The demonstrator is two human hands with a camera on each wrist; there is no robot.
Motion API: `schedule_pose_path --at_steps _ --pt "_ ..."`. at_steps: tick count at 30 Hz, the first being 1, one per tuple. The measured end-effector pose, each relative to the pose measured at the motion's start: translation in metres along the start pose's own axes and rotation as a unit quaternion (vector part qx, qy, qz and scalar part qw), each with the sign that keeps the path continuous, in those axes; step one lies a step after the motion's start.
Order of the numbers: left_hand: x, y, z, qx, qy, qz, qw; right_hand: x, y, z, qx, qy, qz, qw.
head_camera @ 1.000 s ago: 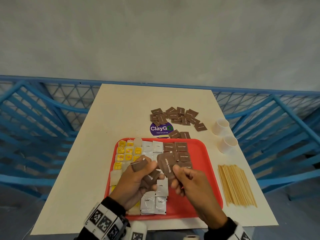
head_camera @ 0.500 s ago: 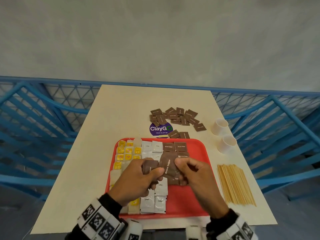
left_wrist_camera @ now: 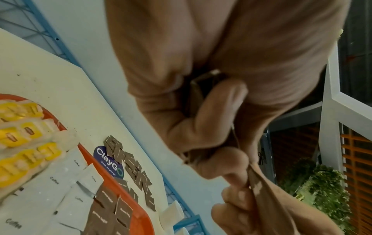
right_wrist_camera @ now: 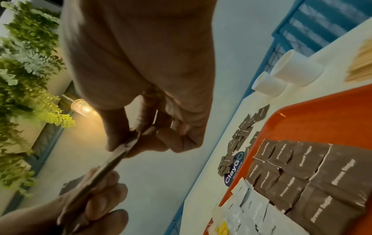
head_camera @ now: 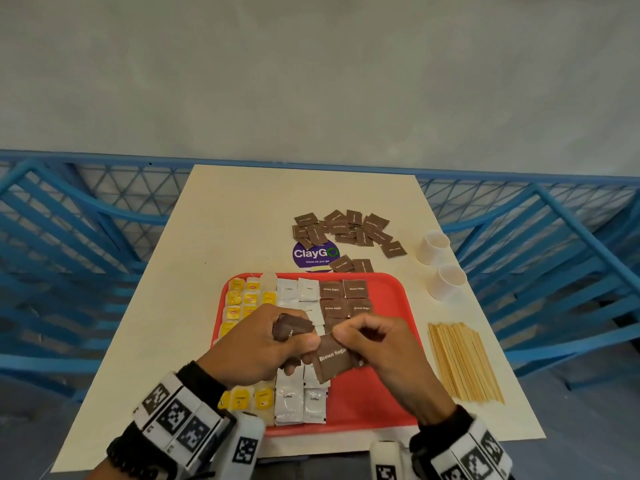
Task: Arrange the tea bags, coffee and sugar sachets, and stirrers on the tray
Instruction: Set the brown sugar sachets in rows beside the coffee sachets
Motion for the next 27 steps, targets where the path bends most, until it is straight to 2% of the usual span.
schedule_pose_path --at_steps 3,5,10,13,15,19,22,25,27 --pt "-0.001 -0.002 -0.003 0.003 -0.017 0.008 1.000 0.001 0.000 0.001 0.035 -0.051 0.062 0.996" --pt "-0.002 0.000 -0.007 0.042 -0.026 0.022 0.999 0.001 -0.002 0.007 0.045 -0.065 0.087 0.993" --pt "-0.006 0.015 -0.017 0.088 -0.057 0.087 0.991 0.000 -0.003 0.022 0.022 -0.034 0.120 0.992" --pt "-0.005 0.023 -0.027 0.152 -0.063 0.120 0.979 0.000 -0.005 0.031 -0.014 -0.014 0.132 0.991" --pt "-0.002 0.029 -0.031 0.178 -0.074 0.112 0.975 0.000 -0.005 0.035 -0.029 -0.004 0.136 0.990" --pt "-0.001 0.041 -0.042 0.160 -0.095 0.085 0.979 -0.003 -0.005 0.041 -0.044 0.022 0.143 0.989" --pt "-0.005 0.040 -0.051 0.189 -0.103 0.101 0.971 -0.004 -0.009 0.048 -0.061 0.065 0.144 0.986" --pt "-0.009 0.042 -0.059 0.201 -0.113 0.110 0.967 -0.002 -0.010 0.052 -0.025 0.092 0.099 0.990" --pt "-0.012 0.047 -0.065 0.183 -0.125 0.098 0.970 -0.002 -0.014 0.057 -0.006 0.098 0.104 0.990"
Point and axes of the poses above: each hand's wrist, its own x-axis away from the middle knuckle, its own y-axis out of the palm, z = x × y, the point moved 1 cm from there along -x, towards the middle knuckle, and after that the axes turned 5 degrees about y, right-handed, at the moved point
